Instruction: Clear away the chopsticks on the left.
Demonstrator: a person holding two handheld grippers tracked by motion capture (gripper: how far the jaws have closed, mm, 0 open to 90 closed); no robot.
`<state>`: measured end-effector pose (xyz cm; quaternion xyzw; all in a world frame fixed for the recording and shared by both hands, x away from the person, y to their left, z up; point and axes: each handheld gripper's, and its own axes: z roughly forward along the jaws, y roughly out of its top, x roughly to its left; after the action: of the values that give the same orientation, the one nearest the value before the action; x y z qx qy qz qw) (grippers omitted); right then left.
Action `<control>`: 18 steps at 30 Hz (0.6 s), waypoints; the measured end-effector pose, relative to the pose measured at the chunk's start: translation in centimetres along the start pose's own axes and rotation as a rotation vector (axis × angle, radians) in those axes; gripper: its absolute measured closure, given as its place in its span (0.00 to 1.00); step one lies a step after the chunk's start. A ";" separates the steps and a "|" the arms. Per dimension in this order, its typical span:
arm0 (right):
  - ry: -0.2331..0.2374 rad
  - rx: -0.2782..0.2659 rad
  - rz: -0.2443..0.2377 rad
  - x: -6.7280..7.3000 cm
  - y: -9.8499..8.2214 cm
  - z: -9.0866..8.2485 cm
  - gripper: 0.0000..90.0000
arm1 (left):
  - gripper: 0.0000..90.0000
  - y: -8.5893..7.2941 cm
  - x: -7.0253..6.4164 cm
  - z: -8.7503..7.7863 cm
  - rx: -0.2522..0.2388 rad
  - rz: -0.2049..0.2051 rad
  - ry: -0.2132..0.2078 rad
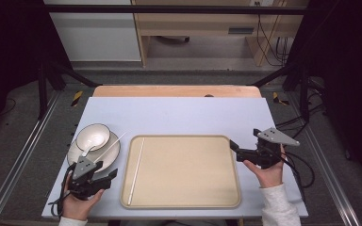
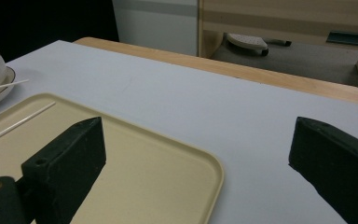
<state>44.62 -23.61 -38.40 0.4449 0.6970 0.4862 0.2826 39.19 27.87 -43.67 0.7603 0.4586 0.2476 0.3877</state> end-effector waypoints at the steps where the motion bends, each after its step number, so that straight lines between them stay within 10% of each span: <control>1: 0.002 0.002 -0.004 0.0 0.0 0.0 0.05 | 0.39 -0.4 0.3 -0.2 0.000 -0.009 0.006; 18: 0.004 0.021 -0.002 0.2 -0.2 0.5 0.05 | 0.40 -1.1 3.7 0.2 0.045 -0.015 0.080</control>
<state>44.89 -23.22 -38.78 0.4462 0.7032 0.4792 0.2771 40.44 31.39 -44.60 0.7549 0.4847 0.2646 0.3539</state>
